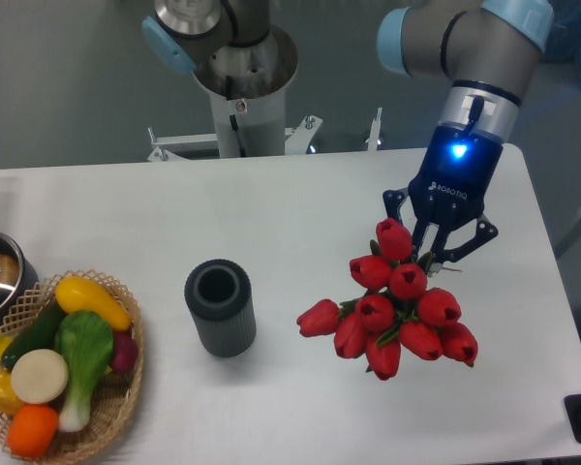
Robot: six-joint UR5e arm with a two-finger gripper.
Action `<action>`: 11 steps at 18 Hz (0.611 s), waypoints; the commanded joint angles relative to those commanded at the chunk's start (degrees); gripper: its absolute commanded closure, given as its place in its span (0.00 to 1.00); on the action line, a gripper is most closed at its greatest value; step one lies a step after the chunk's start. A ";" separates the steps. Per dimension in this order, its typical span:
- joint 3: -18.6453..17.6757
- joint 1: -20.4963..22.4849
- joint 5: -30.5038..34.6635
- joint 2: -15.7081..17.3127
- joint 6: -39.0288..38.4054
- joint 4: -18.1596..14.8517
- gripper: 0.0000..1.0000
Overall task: Insert the flowers into the vase
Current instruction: 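Carry the red tulip bunch in the gripper over the grey vase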
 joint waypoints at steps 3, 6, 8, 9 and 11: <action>0.00 -0.09 -0.26 -0.09 -0.09 0.09 0.98; -0.35 -0.70 -0.44 -0.18 0.00 0.09 0.97; -0.53 -0.79 -1.84 -0.44 0.17 0.09 0.98; -0.53 -0.88 -3.15 -0.61 0.18 0.17 0.98; -0.79 -1.58 -6.49 -0.62 -0.17 0.09 0.97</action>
